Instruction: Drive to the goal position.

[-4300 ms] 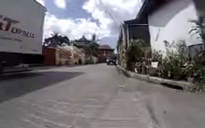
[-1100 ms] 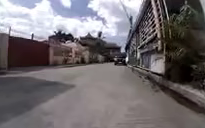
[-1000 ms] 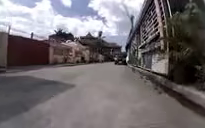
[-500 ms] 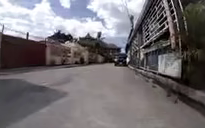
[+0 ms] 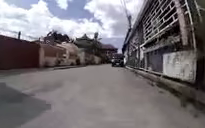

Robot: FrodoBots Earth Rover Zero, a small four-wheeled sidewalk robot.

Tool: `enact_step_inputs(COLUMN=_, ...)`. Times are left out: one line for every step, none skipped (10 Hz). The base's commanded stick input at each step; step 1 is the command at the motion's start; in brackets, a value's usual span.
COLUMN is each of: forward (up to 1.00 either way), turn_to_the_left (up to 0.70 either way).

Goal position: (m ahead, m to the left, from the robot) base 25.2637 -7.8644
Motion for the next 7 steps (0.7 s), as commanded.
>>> enact_step_inputs(forward=1.0, turn_to_the_left=0.0)
enact_step_inputs(forward=1.0, turn_to_the_left=0.0)
enact_step_inputs(forward=1.0, turn_to_the_left=0.0)
enact_step_inputs(forward=1.0, turn_to_the_left=0.0)
enact_step_inputs(forward=1.0, turn_to_the_left=0.0)
enact_step_inputs(forward=1.0, turn_to_the_left=0.0)
enact_step_inputs(forward=1.0, turn_to_the_left=0.0)
